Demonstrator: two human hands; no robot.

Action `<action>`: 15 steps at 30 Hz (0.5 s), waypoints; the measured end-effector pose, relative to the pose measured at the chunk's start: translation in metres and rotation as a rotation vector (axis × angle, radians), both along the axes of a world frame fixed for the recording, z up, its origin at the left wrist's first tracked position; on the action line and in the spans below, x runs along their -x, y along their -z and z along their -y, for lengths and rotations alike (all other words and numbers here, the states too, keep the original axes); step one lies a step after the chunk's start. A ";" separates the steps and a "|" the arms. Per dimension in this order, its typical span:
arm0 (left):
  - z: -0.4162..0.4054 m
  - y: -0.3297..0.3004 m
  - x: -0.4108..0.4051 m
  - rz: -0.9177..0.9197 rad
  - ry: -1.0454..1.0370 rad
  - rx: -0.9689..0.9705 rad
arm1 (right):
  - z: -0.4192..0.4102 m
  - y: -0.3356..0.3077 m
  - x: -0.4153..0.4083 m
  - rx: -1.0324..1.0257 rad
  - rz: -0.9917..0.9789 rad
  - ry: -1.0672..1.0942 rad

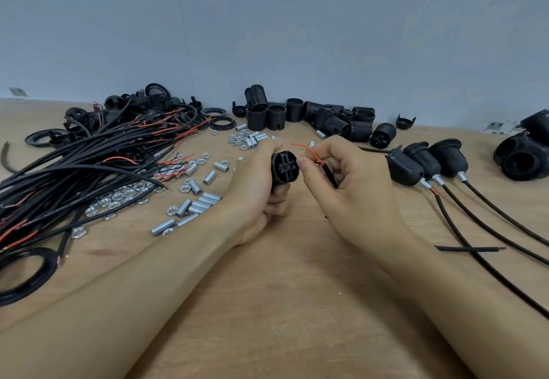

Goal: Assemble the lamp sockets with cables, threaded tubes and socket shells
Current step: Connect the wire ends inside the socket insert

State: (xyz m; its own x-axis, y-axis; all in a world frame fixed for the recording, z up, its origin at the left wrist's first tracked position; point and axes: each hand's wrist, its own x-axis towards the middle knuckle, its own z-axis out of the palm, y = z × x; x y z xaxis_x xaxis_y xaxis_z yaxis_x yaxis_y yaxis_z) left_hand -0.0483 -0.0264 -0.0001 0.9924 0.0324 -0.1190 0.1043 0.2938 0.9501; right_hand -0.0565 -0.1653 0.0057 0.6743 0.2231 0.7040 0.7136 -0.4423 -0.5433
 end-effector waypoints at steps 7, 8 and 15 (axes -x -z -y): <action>0.002 0.003 -0.001 0.038 -0.059 -0.053 | 0.000 0.001 0.000 0.061 0.062 0.026; 0.001 0.003 -0.001 0.039 -0.050 -0.048 | 0.001 0.001 0.000 0.051 0.030 -0.014; -0.003 0.002 0.001 0.051 0.105 0.019 | -0.002 0.000 0.003 -0.036 -0.081 -0.118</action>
